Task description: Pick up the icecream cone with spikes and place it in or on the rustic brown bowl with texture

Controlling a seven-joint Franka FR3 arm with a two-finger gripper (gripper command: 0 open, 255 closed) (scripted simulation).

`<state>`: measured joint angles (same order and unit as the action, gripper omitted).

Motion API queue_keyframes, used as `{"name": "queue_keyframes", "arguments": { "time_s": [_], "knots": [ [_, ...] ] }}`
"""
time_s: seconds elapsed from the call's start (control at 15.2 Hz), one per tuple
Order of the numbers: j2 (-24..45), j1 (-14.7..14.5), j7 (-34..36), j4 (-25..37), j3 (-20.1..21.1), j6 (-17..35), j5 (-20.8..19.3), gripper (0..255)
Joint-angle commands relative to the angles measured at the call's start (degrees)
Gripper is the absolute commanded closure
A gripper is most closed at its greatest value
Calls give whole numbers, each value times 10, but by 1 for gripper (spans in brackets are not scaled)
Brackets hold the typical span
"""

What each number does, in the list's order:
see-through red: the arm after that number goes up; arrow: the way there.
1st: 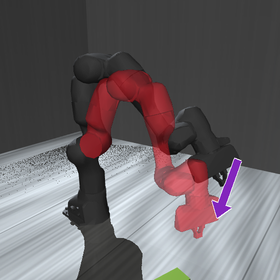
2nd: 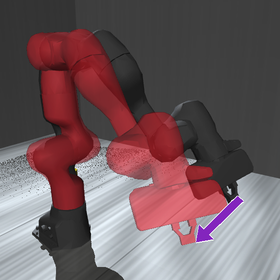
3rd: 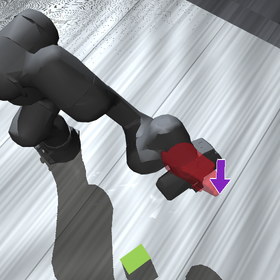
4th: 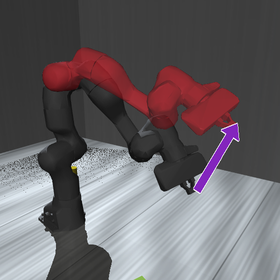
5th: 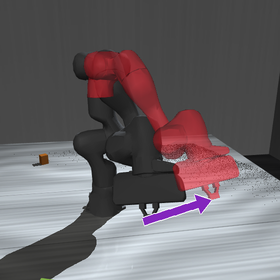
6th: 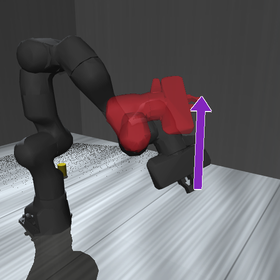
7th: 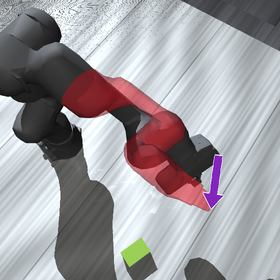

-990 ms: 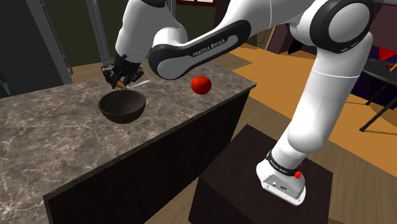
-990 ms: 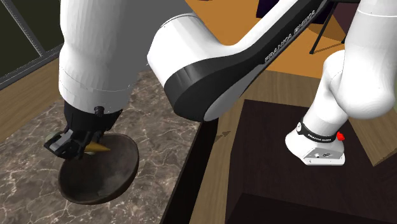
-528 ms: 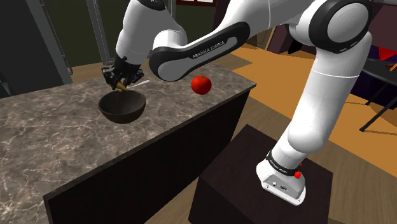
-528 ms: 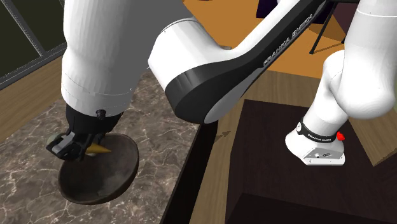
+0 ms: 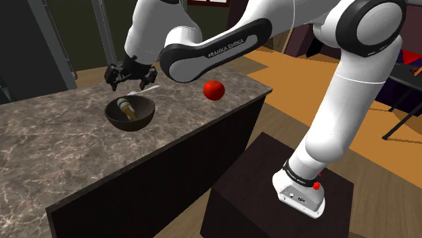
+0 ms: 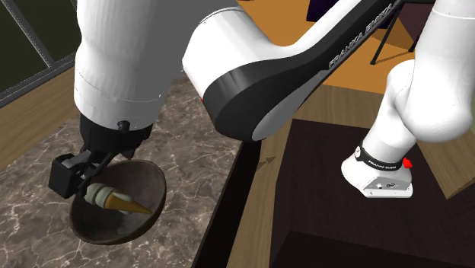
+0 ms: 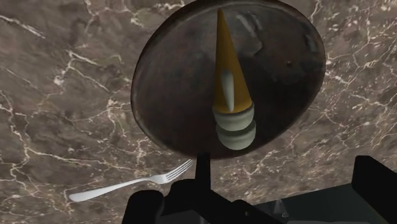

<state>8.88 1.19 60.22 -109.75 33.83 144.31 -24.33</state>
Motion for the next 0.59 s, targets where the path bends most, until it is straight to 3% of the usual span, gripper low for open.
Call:
{"name": "queue_keyframes", "arguments": {
  "time_s": [0.0, 0.07, 0.53],
  "knots": [
    [-32, 8, -20, -8, 9, -16, 33, 0],
    [-47, 10, -30, -11, 11, -23, 49, 0],
    [-47, 10, -30, -11, 11, -23, 49, 0]
  ]
}}
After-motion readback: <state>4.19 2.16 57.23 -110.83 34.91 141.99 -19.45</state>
